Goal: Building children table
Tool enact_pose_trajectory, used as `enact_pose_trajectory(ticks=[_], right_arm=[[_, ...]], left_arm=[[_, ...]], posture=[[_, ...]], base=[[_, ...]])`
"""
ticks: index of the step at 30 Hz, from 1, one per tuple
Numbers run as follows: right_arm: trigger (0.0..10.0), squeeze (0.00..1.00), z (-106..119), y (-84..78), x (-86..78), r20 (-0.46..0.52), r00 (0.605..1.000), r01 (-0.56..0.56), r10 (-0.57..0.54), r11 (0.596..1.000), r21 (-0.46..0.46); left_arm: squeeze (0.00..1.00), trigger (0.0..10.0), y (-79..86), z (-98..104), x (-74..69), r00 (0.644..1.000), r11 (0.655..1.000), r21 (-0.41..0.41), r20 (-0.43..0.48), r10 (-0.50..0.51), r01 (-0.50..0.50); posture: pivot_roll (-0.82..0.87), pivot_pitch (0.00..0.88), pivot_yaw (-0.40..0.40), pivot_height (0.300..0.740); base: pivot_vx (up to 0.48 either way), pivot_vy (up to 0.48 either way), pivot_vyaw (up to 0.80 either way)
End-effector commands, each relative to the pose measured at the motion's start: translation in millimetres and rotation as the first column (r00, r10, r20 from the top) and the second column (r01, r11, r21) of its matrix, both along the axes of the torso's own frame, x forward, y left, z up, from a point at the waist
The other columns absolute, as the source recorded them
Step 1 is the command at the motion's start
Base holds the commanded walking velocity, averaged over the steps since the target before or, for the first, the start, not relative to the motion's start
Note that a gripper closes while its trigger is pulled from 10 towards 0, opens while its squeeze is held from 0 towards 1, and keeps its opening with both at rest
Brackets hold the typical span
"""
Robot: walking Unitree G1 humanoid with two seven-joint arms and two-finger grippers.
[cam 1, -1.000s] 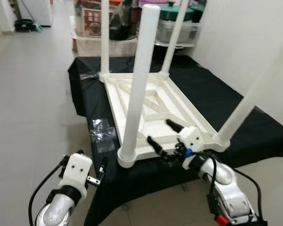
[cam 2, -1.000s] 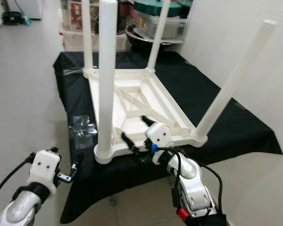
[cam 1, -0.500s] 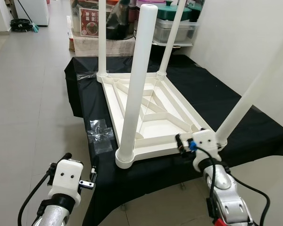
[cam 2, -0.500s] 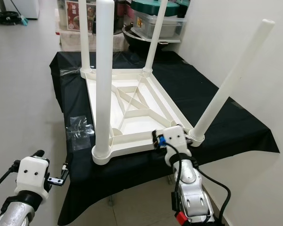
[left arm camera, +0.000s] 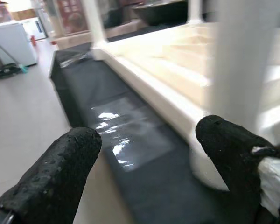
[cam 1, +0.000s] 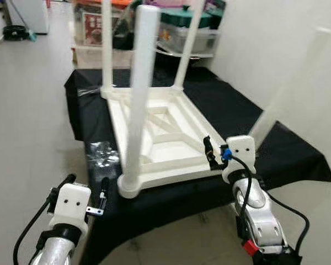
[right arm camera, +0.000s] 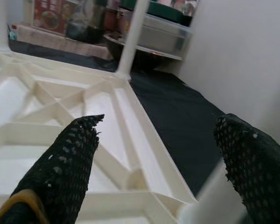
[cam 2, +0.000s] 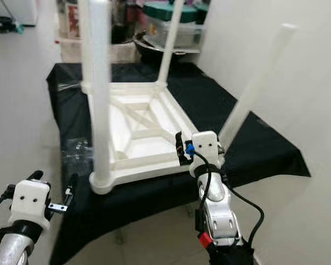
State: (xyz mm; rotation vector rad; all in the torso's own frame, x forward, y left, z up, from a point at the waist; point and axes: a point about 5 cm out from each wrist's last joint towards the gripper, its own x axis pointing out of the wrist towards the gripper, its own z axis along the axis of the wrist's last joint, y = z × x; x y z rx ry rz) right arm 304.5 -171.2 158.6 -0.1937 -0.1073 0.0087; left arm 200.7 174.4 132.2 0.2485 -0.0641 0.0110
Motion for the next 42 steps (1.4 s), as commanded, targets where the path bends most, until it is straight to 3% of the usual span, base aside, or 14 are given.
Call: enact_pose_trajectory(ticks=[1, 11, 19, 27, 32, 33, 36, 42], right_arm=[[10.0, 0.0, 0.5, 5.9, 1.0, 0.008, 0.999, -0.047, 0.047, 0.999, 0.027], [10.0, 0.0, 3.2, 19.7, 0.0, 0.036, 0.98, -0.198, 0.196, 0.979, 0.044], [10.0, 0.0, 7.5, 16.9, 0.8, 0.059, 0.978, -0.204, 0.201, 0.978, 0.044], [10.0, 0.0, 18.7, 3.9, 12.5, 0.083, 0.988, -0.135, 0.13, 0.989, 0.059], [10.0, 0.0, 25.2, 5.1, 17.5, 0.107, 0.987, -0.126, 0.12, 0.991, 0.05], [10.0, 0.0, 27.9, 5.3, 21.3, 0.112, 0.989, -0.112, 0.101, 0.989, 0.1], [10.0, 0.0, 28.2, 6.0, 24.0, 0.106, 0.99, -0.103, 0.09, 0.987, 0.122], [10.0, 0.0, 25.0, 12.0, 25.8, 0.086, 0.991, -0.112, 0.102, 0.987, 0.112]], left_arm=[[0.0, 10.0, 1.1, 0.5, -1.1, 1.0, 1.0, 0.007, 0.005, 0.004, -0.004], [0.0, 10.0, -0.2, 0.4, -1.5, 1.0, 1.0, 0.004, 0.007, -0.005, 0.005], [0.0, 10.0, -1.7, 0.9, 1.9, 1.0, 1.0, 0.005, 0.014, -0.008, 0.008], [0.0, 10.0, -0.2, 3.2, 7.8, 0.999, 1.0, -0.002, 0.03, 0.01, -0.01], [0.0, 10.0, 0.2, 4.3, 10.2, 0.999, 1.0, -0.003, 0.035, 0.013, -0.013], [0.0, 10.0, -0.5, 4.9, 10.8, 0.999, 1.0, -0.003, 0.037, 0.012, -0.012], [0.0, 10.0, -0.7, 5.2, 11.1, 0.999, 1.0, -0.004, 0.039, 0.011, -0.011], [0.0, 10.0, 0.1, 6.1, 12.1, 0.999, 1.0, -0.011, 0.044, 0.018, -0.017]], posture=[[0.1, 0.0, -0.14, 0.74], [0.09, 0.0, -0.139, 0.74], [0.09, 0.0, -0.135, 0.74], [0.08, 0.0, -0.133, 0.74], [0.08, 0.0, -0.132, 0.74], [0.09, 0.0, -0.133, 0.74], [0.09, 0.0, -0.133, 0.74], [0.09, 0.0, -0.134, 0.74]], base=[[0.0, -0.48, 0.0], [0.0, -0.48, 0.0], [0.0, -0.472, 0.0], [0.0, 0.0, 0.42], [0.0, 0.0, 0.8], [0.0, 0.0, 0.0], [0.0, 0.0, 0.0], [0.0, 0.0, 0.0]])
